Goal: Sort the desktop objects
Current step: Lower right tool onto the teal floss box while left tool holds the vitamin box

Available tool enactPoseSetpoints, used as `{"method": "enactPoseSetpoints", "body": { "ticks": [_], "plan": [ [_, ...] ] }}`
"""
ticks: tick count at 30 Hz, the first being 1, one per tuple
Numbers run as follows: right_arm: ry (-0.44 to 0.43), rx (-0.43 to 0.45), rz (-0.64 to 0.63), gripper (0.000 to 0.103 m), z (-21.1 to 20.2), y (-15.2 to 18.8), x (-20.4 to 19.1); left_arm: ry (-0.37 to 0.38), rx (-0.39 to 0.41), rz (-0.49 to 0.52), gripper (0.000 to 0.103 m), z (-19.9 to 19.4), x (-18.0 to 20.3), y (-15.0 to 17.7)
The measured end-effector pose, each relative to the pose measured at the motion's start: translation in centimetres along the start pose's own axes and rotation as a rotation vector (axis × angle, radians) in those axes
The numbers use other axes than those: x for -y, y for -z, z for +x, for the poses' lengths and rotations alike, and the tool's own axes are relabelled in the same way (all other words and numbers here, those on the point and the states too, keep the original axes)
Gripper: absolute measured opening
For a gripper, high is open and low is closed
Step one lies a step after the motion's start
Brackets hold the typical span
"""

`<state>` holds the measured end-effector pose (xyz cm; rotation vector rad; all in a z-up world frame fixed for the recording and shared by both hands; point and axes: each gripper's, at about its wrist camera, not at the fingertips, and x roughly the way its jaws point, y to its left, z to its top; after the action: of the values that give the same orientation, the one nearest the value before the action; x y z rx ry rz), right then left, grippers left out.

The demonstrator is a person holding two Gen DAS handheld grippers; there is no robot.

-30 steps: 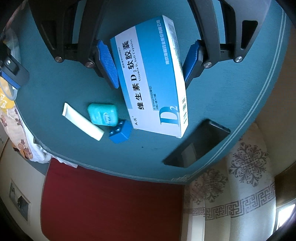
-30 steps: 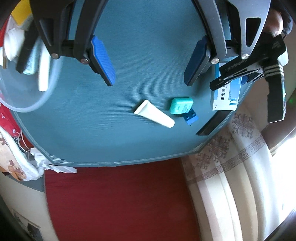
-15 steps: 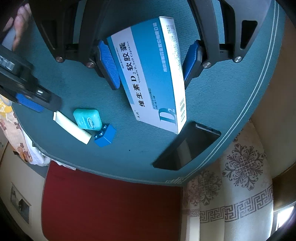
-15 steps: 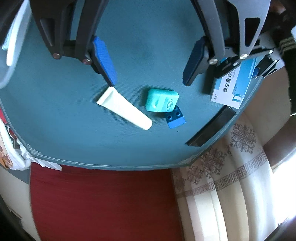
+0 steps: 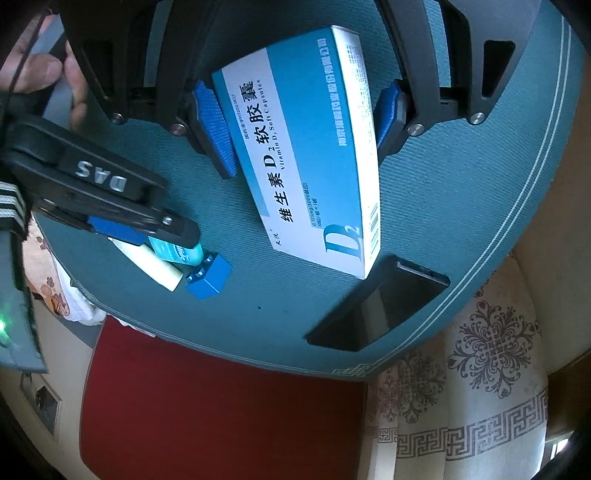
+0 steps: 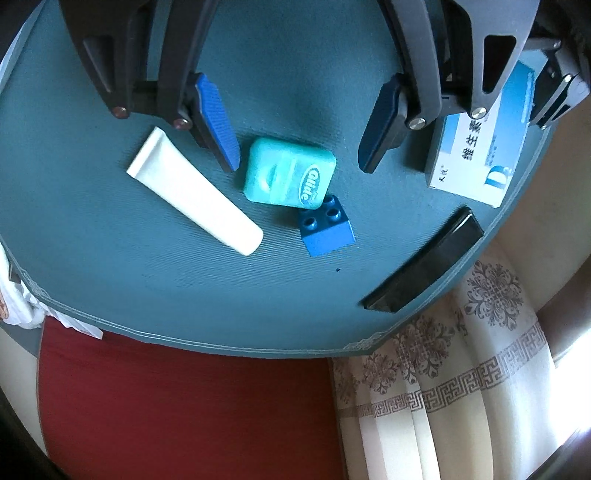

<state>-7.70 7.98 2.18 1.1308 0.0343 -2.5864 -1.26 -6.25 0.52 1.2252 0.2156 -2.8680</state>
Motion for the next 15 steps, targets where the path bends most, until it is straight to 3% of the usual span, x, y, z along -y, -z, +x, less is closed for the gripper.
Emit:
{"method": "enactPoseSetpoints", "body": {
  "ticks": [7,10,15],
  "plan": [
    [0.046,-0.018,-0.027,0.071,1.5,-0.3,-0.5,-0.005,-0.001,0.002,0.071,0.1,0.2,0.0],
    [0.083,-0.02,-0.034,0.06,1.7,-0.5,-0.6,-0.011,-0.002,0.008,0.071,0.1,0.3,-0.1],
    [0.097,-0.02,-0.047,0.058,1.4,-0.3,-0.6,-0.018,-0.003,0.015,0.072,0.2,0.5,0.0]
  ]
}}
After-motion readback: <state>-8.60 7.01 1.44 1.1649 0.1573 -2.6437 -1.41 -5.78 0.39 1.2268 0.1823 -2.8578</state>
